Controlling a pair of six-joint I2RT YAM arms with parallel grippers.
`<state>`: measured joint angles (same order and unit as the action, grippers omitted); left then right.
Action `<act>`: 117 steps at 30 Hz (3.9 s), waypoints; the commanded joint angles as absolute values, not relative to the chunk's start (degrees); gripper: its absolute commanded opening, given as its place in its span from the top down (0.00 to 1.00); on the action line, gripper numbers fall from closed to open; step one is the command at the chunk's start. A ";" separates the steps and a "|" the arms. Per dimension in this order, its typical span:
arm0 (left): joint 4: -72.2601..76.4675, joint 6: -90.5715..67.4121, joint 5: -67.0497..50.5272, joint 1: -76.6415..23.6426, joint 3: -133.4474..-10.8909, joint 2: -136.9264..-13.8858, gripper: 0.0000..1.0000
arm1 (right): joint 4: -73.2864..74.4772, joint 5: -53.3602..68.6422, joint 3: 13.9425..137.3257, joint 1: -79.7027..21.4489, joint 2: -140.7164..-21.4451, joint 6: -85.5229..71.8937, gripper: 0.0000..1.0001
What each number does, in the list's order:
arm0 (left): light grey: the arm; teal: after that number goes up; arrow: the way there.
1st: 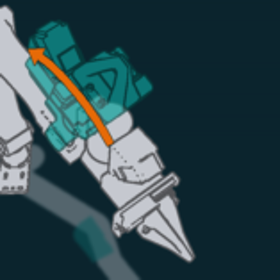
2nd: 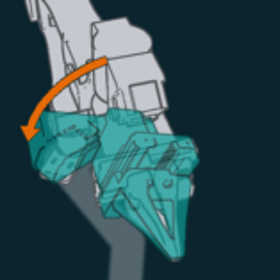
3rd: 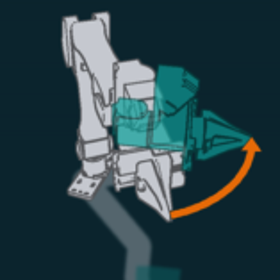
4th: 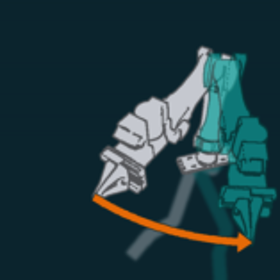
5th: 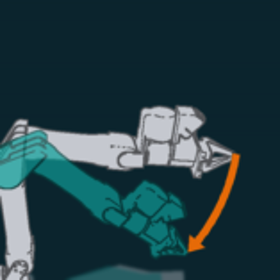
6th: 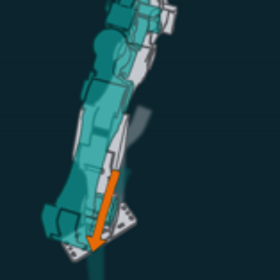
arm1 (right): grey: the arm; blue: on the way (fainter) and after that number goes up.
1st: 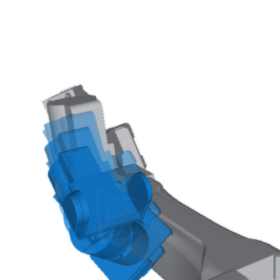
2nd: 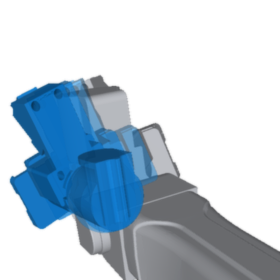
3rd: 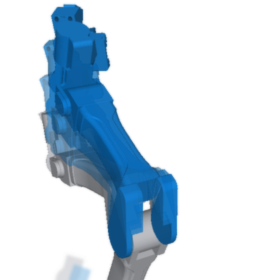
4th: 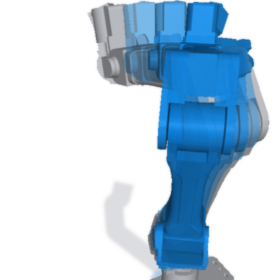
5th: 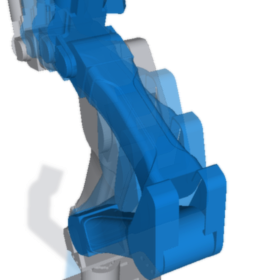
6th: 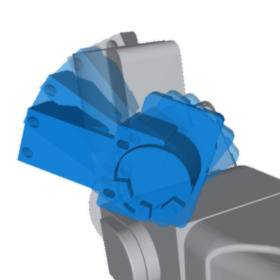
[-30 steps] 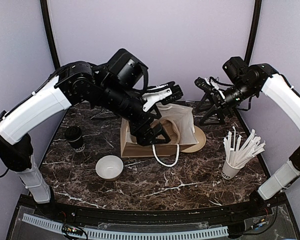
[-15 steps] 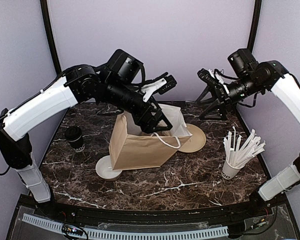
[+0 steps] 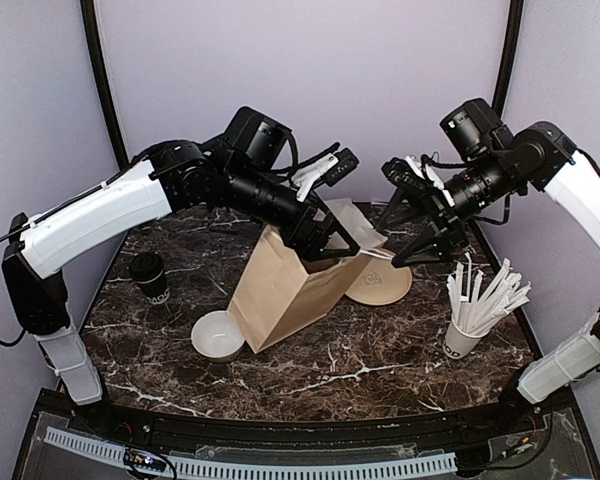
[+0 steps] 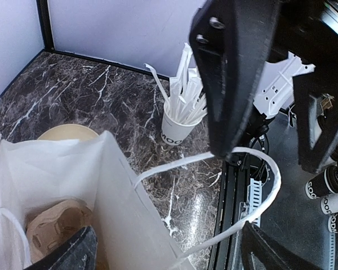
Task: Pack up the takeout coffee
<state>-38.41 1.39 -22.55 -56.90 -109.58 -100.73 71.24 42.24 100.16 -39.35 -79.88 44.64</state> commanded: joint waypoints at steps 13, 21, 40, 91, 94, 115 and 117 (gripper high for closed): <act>-33.29 -2.03 -26.26 -52.77 -106.42 -100.57 0.11 | 58.12 23.19 91.43 -44.98 -79.69 39.05 0.33; -29.03 -5.32 -26.67 -52.56 -105.00 -98.21 0.07 | 58.16 24.58 97.47 -45.76 -81.35 37.75 1.00; 36.12 -45.41 -34.97 -51.08 -77.22 -82.80 0.03 | 66.41 30.27 100.22 -45.91 -79.47 40.66 1.00; -52.20 -21.89 -19.05 -52.30 -105.77 -99.06 0.62 | 69.67 38.01 105.89 -46.06 -80.40 39.23 0.78; -53.51 -18.33 -20.45 -52.26 -108.70 -99.77 0.70 | 72.83 41.99 111.05 -46.06 -81.80 39.88 0.62; -56.26 -3.88 -20.18 -46.74 -113.42 -102.93 1.00 | 67.49 26.70 93.76 -45.09 -77.96 48.01 0.16; -56.00 -3.34 -20.56 -46.41 -113.93 -103.38 1.00 | 65.13 25.51 92.47 -45.09 -78.32 48.16 0.16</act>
